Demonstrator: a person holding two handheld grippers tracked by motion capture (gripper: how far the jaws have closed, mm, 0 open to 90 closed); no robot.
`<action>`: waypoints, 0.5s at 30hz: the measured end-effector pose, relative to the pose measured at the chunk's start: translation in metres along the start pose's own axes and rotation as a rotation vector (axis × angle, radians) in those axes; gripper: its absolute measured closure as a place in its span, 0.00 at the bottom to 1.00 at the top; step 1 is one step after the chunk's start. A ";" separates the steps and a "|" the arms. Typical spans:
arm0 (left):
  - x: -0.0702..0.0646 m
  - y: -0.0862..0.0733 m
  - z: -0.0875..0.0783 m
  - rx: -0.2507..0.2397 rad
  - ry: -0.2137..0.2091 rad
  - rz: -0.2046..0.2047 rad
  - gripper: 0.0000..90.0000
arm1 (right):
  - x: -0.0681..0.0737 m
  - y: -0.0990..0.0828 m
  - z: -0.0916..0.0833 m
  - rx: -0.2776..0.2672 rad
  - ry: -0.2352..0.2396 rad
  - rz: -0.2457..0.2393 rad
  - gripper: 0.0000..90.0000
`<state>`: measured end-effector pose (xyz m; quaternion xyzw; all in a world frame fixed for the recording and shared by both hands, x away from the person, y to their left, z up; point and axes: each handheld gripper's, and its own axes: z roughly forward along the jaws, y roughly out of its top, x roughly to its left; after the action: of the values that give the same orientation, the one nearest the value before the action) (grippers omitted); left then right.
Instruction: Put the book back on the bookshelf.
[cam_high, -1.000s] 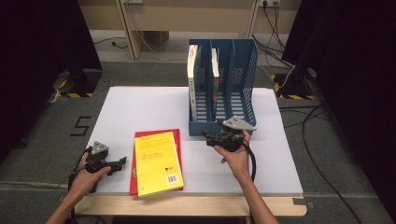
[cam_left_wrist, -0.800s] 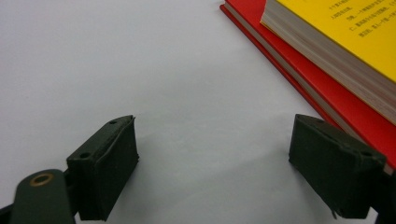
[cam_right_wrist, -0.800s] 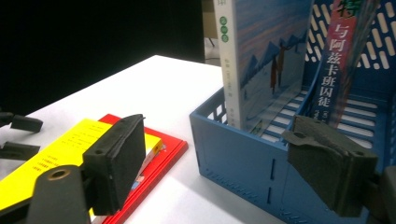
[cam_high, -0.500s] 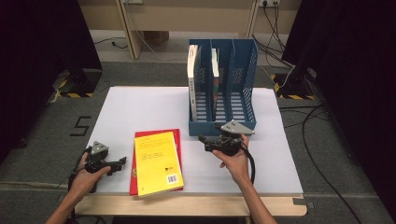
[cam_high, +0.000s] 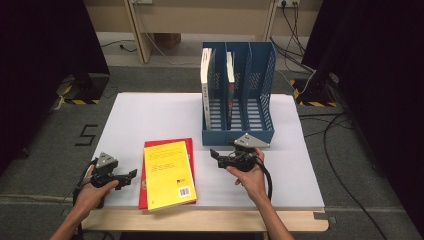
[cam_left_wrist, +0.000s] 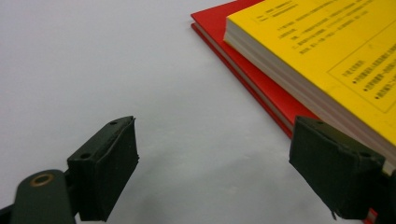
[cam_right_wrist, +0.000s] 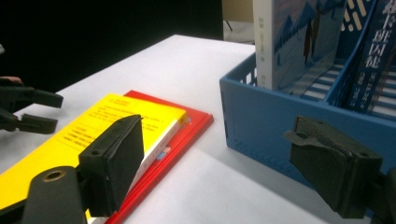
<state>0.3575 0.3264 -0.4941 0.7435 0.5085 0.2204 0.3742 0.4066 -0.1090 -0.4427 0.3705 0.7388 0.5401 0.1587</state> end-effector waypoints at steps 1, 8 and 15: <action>-0.001 0.000 -0.001 0.000 -0.005 0.001 0.16 | -0.001 -0.001 0.000 0.006 0.001 0.002 0.21; -0.013 0.000 -0.001 0.008 -0.042 0.029 0.16 | 0.002 -0.005 0.002 0.018 0.019 0.010 0.22; -0.026 -0.002 0.002 0.033 -0.068 0.069 0.16 | 0.008 -0.012 0.008 0.055 0.039 0.007 0.24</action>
<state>0.3473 0.3022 -0.4953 0.7738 0.4731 0.1994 0.3710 0.4018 -0.0996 -0.4549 0.3667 0.7548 0.5276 0.1320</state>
